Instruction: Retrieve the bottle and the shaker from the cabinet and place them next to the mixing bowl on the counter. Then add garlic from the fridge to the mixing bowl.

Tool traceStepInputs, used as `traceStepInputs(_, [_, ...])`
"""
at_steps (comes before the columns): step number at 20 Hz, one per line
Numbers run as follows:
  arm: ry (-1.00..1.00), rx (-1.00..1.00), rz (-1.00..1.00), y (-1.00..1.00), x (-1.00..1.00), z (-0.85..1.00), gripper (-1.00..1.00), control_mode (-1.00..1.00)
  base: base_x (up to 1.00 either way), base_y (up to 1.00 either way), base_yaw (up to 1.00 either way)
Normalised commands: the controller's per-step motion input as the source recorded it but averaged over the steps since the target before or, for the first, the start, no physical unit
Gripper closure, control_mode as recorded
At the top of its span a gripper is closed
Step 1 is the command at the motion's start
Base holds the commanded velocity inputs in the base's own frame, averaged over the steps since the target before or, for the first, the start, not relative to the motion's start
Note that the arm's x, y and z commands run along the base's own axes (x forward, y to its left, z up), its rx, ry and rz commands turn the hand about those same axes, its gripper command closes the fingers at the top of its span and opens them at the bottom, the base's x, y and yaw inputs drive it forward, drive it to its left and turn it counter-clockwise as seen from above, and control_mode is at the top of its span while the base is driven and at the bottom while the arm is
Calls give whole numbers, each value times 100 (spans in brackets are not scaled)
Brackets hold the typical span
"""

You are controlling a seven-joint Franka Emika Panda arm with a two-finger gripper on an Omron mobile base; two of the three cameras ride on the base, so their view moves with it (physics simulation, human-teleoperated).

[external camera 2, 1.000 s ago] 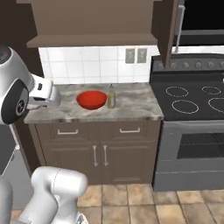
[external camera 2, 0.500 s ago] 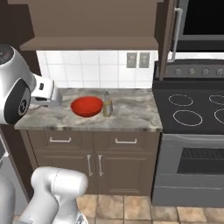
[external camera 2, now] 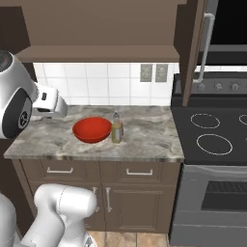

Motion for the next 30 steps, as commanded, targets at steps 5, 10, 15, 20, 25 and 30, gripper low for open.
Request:
traceStepInputs(5, [0,0,0,0,0,0,100,100,66,-20,-4])
traceStepInputs(10, [0,0,0,0,0,0,100,100,44,-7,-2])
traceStepInputs(15, [0,0,0,0,0,0,100,100,30,-15,1])
traceStepInputs(20, [0,0,0,0,0,0,100,100,53,-40,10])
traceStepInputs(25, [0,0,0,0,0,0,100,100,10,-11,4])
traceStepInputs(30, [0,0,0,0,0,0,100,100,0,0,0])
